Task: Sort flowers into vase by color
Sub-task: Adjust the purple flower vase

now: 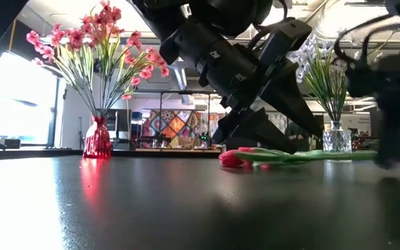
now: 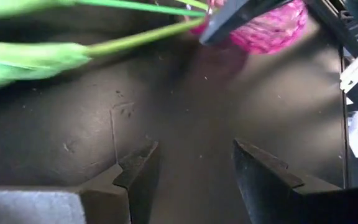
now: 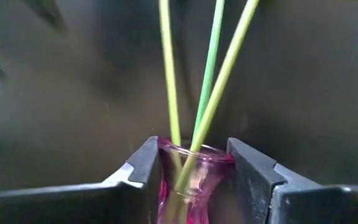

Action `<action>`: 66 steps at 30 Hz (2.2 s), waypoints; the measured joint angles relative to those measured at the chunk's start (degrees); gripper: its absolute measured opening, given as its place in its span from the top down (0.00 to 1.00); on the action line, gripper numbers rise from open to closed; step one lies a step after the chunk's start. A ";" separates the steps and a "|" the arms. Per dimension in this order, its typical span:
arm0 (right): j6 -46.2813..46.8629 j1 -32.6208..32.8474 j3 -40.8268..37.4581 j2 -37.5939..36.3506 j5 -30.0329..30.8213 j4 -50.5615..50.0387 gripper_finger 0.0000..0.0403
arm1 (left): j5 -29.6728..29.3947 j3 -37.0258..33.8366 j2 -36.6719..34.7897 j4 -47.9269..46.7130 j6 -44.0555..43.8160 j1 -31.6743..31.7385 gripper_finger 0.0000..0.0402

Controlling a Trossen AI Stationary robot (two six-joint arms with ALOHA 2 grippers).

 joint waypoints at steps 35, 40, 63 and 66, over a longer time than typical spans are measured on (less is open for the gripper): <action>-23.13 16.37 11.57 -0.07 57.60 1.08 0.69 | -10.99 -0.04 -13.90 0.98 24.28 0.03 0.53; -27.97 16.94 14.14 -0.09 58.44 0.92 0.68 | -11.94 0.00 -16.71 2.86 30.54 0.29 0.53; -42.80 19.92 25.34 -6.79 74.00 0.08 0.68 | -12.14 0.00 -20.33 9.33 33.10 -1.33 0.53; -47.24 19.90 27.50 -7.19 73.61 0.04 0.68 | -8.85 0.00 -18.75 16.55 31.55 -1.30 0.51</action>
